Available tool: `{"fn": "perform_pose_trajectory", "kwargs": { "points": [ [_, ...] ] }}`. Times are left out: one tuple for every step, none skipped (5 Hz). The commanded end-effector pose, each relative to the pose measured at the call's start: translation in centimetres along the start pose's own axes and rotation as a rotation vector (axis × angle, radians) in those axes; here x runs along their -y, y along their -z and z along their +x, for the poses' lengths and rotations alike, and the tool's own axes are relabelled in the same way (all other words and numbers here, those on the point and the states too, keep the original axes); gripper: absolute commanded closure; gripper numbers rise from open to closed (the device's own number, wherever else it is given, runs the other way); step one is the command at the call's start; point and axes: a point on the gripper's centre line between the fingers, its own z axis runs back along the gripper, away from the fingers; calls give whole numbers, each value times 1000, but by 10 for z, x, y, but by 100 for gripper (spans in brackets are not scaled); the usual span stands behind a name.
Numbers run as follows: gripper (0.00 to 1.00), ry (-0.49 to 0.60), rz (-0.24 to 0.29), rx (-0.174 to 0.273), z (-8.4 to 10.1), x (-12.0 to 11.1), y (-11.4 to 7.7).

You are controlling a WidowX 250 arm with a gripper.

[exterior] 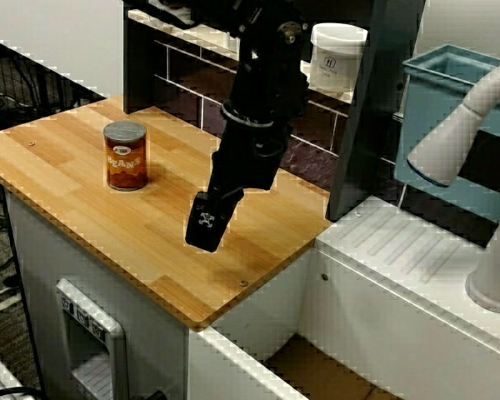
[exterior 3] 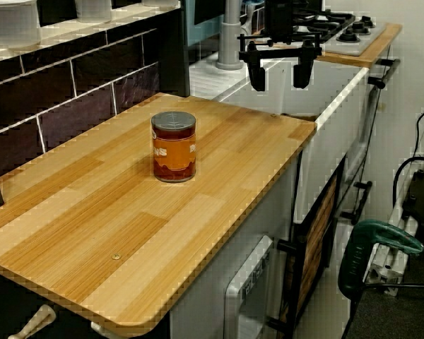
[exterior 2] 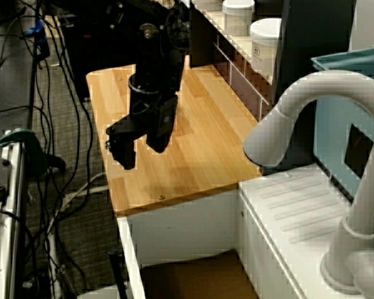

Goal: Push into sink

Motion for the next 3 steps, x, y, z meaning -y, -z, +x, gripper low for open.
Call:
{"fn": "perform_pose_trajectory", "kwargs": {
  "points": [
    [0, 0, 0, 0, 0, 0, 0],
    [0, 46, 28, 46, -32, -16, -19],
    [0, 109, 71, 85, -72, -28, -38]
  ]
}}
